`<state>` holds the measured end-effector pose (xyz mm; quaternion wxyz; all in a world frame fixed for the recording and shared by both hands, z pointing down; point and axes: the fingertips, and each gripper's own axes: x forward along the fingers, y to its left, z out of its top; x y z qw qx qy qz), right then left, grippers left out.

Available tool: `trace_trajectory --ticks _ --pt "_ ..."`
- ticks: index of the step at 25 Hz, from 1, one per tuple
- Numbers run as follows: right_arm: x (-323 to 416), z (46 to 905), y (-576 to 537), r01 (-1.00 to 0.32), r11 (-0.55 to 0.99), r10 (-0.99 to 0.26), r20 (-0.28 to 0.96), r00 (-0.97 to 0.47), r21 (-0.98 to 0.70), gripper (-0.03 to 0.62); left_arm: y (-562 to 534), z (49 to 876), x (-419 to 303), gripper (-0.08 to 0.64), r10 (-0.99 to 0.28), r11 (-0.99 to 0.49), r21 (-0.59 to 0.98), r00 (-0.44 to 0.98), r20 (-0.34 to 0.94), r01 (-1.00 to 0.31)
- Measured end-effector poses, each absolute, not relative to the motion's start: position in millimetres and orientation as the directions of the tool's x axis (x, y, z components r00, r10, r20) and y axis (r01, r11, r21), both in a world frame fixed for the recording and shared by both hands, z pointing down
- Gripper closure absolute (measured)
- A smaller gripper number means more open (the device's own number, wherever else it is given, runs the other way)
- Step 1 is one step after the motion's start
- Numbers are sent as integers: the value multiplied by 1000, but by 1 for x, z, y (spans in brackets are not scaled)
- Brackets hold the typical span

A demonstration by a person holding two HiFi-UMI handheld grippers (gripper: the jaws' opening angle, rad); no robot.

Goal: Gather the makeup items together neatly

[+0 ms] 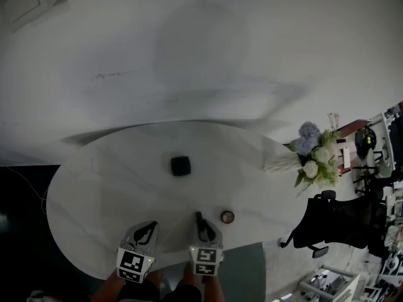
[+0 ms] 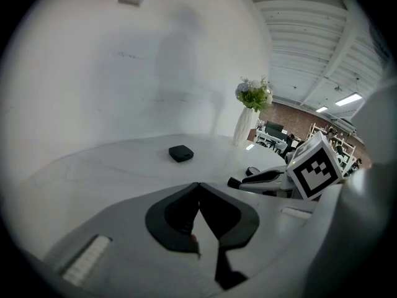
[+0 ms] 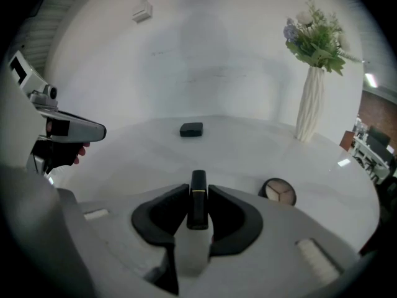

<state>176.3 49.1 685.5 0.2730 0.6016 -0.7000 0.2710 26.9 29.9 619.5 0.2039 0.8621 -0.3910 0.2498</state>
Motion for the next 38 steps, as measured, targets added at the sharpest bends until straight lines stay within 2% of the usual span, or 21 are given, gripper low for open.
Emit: trace_trajectory --ticks 13,14,17,18,29,38 --pt "183 692 53 -995 96 -702 706 -96 -39 486 33 624 35 549 -558 -623 155 574 599 -767" --pt "182 691 52 -994 97 -705 702 -98 -42 477 33 624 35 549 -558 -623 157 576 598 -766" --pt "180 691 51 -993 101 -714 691 -110 -54 366 34 626 34 549 -560 -622 155 574 597 -768" --pt "181 691 51 -994 99 -716 690 -108 -54 360 35 627 34 549 -559 -621 155 572 600 -768" --pt "187 667 47 -992 115 -737 667 -115 -44 360 26 603 40 549 -591 -622 136 577 563 -771" --pt "193 576 11 -983 183 -830 537 -148 12 360 -4 531 32 549 -695 -584 87 552 461 -807"
